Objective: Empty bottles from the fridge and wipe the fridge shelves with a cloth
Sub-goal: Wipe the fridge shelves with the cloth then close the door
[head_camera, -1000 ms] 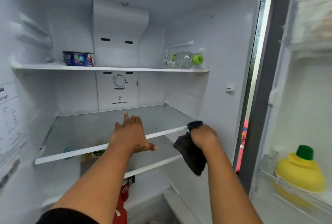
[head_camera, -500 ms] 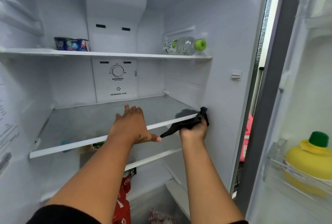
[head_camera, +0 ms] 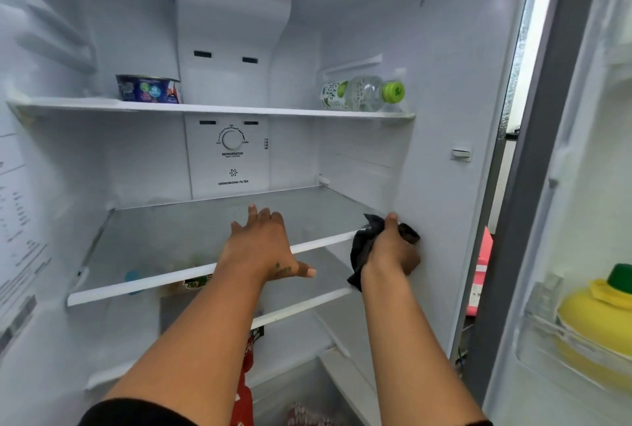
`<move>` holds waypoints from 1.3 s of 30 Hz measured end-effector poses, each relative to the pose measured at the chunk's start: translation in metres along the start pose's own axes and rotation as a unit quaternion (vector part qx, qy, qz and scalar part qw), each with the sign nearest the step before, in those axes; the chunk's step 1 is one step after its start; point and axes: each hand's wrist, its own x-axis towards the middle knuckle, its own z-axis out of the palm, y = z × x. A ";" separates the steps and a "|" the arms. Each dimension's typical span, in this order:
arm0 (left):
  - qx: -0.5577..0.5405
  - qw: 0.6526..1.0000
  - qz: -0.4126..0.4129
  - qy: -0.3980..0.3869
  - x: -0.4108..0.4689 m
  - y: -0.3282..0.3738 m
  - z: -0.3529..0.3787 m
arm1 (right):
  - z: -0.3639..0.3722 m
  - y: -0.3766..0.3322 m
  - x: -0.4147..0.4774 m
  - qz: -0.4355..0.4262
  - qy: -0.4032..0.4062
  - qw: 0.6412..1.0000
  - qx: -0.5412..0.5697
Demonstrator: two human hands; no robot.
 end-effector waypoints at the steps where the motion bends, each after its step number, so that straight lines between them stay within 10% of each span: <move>1: 0.002 1.000 0.002 0.002 0.000 0.000 0.000 | -0.006 0.004 -0.004 -0.068 0.020 0.995 -0.063; 6: -0.007 1.000 0.001 -0.014 0.003 -0.001 -0.001 | -0.002 -0.010 0.010 -0.557 -0.008 0.808 -0.193; 11: 0.003 1.000 -0.006 -0.005 0.000 0.000 -0.002 | 0.033 -0.011 0.030 -0.422 -0.215 0.590 -0.654; 15: 0.008 1.000 -0.015 0.009 -0.001 0.001 -0.003 | 0.052 -0.017 0.023 -0.270 -0.234 0.566 -0.743; 23: 0.044 0.997 -0.032 0.063 -0.006 0.007 -0.003 | 0.057 -0.001 -0.009 -0.265 -0.440 0.509 -0.691; 27: 0.081 0.982 -0.010 0.170 -0.036 -0.014 0.007 | 0.062 -0.012 0.011 -0.265 -0.369 0.473 -0.755; 33: 0.032 0.977 -0.172 0.125 -0.069 -0.070 -0.008 | 0.113 0.020 0.005 -0.277 -0.339 0.386 -0.812; 39: -0.024 0.964 -0.262 0.043 -0.070 -0.093 -0.019 | 0.148 0.089 -0.058 -0.206 -0.557 0.448 -0.668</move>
